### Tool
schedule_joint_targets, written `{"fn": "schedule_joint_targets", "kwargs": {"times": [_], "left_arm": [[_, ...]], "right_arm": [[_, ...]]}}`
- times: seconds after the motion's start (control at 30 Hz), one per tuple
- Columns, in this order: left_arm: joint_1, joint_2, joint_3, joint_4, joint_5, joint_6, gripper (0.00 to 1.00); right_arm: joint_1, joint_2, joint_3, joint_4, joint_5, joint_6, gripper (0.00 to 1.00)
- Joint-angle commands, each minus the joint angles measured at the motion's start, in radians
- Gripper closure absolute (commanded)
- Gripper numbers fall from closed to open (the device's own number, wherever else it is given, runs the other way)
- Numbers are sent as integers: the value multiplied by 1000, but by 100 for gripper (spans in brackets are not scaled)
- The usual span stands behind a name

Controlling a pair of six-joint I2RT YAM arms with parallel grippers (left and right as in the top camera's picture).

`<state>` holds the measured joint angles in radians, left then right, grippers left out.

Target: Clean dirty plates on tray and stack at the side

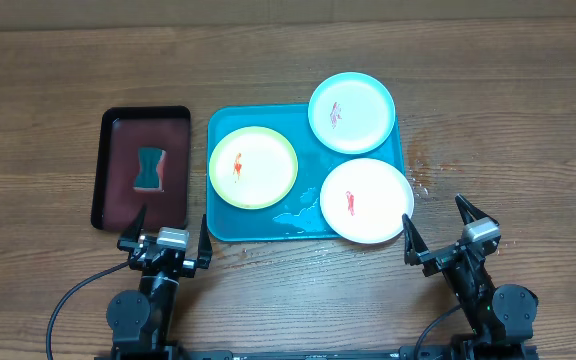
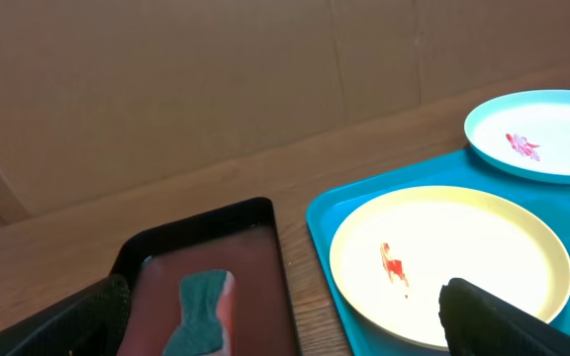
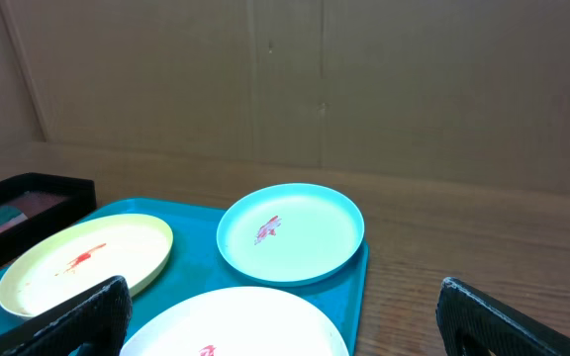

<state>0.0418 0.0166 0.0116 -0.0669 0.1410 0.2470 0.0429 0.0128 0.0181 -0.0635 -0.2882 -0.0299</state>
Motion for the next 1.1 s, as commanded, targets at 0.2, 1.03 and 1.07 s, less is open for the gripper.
{"fn": "schedule_joint_targets", "kwargs": {"times": [0.2, 1.03, 1.07], "left_arm": [[5, -12, -7, 1, -11, 19, 0], [4, -12, -3, 4, 72, -183, 0], [4, -12, -2, 0, 81, -184, 0]], "right_arm": [[3, -10, -10, 7, 3, 0, 0], [3, -10, -10, 13, -54, 8, 0], [3, -10, -10, 14, -54, 8, 0]]}}
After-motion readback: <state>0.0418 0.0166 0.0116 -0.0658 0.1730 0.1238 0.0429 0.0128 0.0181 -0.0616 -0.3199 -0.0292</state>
